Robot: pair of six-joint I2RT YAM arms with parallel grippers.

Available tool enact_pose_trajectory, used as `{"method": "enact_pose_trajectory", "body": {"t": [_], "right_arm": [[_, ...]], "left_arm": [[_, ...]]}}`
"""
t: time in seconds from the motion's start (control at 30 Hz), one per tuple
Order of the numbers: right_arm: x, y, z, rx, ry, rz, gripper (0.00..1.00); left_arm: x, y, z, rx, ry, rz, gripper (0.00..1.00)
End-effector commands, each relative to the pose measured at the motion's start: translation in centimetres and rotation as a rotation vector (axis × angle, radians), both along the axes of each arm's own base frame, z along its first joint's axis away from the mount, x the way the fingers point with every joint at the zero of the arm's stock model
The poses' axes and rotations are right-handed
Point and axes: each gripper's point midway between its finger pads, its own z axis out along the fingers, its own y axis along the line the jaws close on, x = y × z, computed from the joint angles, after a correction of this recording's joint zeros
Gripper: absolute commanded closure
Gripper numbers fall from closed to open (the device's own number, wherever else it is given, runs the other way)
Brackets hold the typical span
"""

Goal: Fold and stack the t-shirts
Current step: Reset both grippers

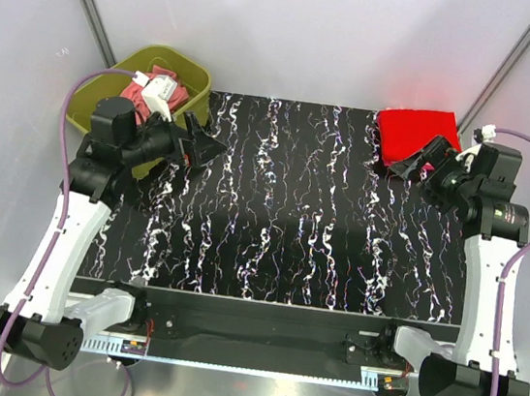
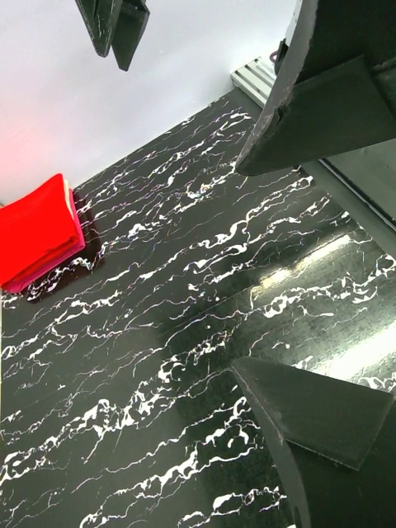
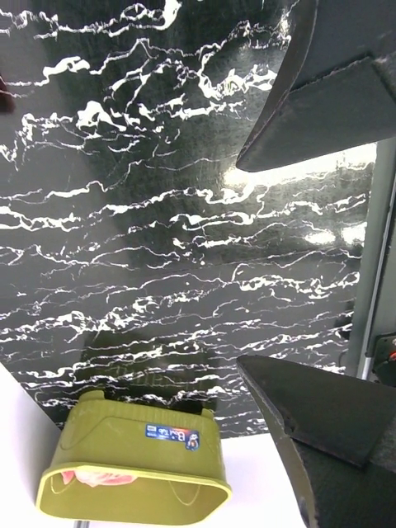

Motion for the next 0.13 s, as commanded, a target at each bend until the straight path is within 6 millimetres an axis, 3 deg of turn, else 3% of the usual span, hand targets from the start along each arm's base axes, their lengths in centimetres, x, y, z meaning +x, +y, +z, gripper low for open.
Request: {"method": "enact_pose_trajectory", "body": {"t": [0.0,0.1], "right_arm": [[-0.25,-0.77,0.86,-0.044,-0.040,-0.028,0.00],[-0.18,-0.99,0.57,-0.052,-0.033,-0.036,0.00]], "left_arm": [[0.31,0.26,1.07,0.010,-0.059,0.012,0.01],[0.34,0.35,1.05,0.015,-0.054,0.018,0.01]]}}
